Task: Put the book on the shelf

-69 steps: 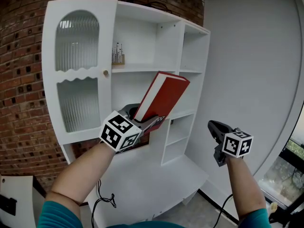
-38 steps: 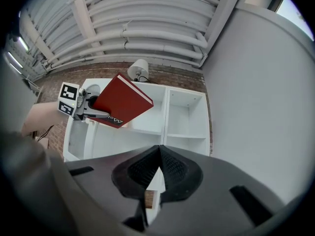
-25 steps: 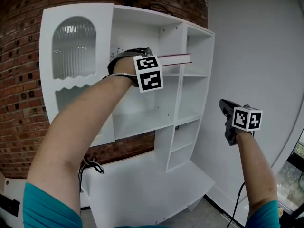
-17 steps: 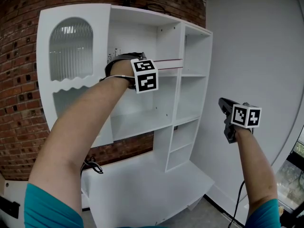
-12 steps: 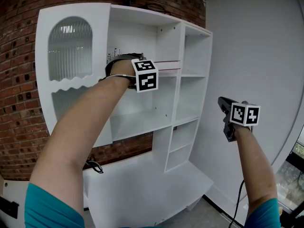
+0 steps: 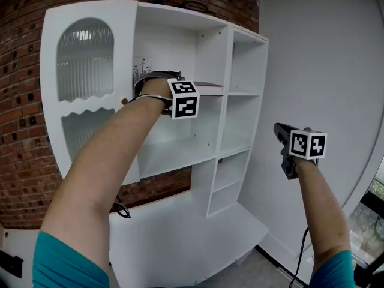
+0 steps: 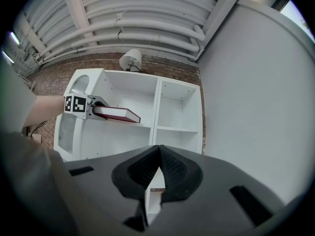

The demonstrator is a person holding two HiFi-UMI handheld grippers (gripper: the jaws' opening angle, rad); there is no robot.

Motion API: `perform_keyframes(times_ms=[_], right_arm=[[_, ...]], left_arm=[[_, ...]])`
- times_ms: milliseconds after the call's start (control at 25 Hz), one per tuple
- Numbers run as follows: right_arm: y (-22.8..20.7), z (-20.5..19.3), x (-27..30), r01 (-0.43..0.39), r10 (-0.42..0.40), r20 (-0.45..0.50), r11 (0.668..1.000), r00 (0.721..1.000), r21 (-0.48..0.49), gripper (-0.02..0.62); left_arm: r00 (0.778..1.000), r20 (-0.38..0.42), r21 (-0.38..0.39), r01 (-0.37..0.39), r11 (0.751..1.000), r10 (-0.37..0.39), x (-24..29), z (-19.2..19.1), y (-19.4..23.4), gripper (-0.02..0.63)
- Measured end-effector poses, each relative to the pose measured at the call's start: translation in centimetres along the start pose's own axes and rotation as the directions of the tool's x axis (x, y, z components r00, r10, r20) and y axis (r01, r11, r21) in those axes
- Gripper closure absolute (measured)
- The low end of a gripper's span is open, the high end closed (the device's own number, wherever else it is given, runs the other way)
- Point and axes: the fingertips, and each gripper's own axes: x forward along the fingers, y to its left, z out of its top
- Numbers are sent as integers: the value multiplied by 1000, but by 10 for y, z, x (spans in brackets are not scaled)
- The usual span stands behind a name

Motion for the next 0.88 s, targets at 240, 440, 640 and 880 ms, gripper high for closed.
perform_keyframes(times_ms=[240, 440, 640, 880], right_arm=[[-7, -10, 1, 13, -13, -11, 1000, 1000, 11, 574], [-12, -17, 0, 14, -14, -17, 1000, 1000, 14, 574], [-21, -23, -2, 16, -15, -16, 999, 1000, 34, 574], [-27, -29, -3, 17, -16, -22, 999, 1000, 51, 574]], left_arm=[[999, -27, -34, 40, 999, -41, 10, 1, 0, 412], [996, -43, -76, 77, 994, -81, 22, -4, -3, 406], [990, -52, -86, 128, 988, -133, 27, -8, -8, 361], [978, -46, -123, 198, 973, -205, 28, -9, -13, 304]])
